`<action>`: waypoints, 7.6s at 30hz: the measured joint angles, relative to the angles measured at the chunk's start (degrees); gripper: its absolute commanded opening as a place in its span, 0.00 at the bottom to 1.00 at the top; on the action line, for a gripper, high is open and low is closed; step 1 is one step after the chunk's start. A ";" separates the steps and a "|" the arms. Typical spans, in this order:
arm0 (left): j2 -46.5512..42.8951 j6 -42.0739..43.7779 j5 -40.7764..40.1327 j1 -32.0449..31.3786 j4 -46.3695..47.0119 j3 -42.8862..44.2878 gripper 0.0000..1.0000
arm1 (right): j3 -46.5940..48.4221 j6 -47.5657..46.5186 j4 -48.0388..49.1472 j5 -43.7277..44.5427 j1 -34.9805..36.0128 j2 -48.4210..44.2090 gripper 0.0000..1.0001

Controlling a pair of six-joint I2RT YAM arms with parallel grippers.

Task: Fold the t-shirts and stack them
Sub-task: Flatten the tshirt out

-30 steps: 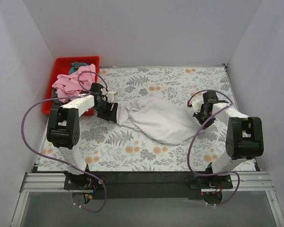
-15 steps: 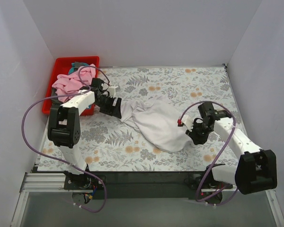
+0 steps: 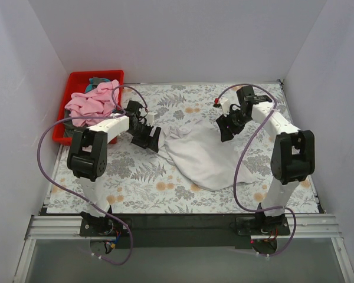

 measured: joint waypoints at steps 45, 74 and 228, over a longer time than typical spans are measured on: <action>-7.41 -11.39 0.02 2.82 2.14 2.47 0.00 | -4.59 6.19 6.36 -2.38 8.52 3.19 0.01; -6.97 -8.37 5.29 6.08 -1.81 4.50 0.58 | -3.87 13.68 7.34 -3.69 5.95 4.22 0.56; -31.01 80.28 7.98 8.61 -21.57 -21.11 0.48 | -17.97 -15.39 -6.91 20.94 6.40 -16.02 0.01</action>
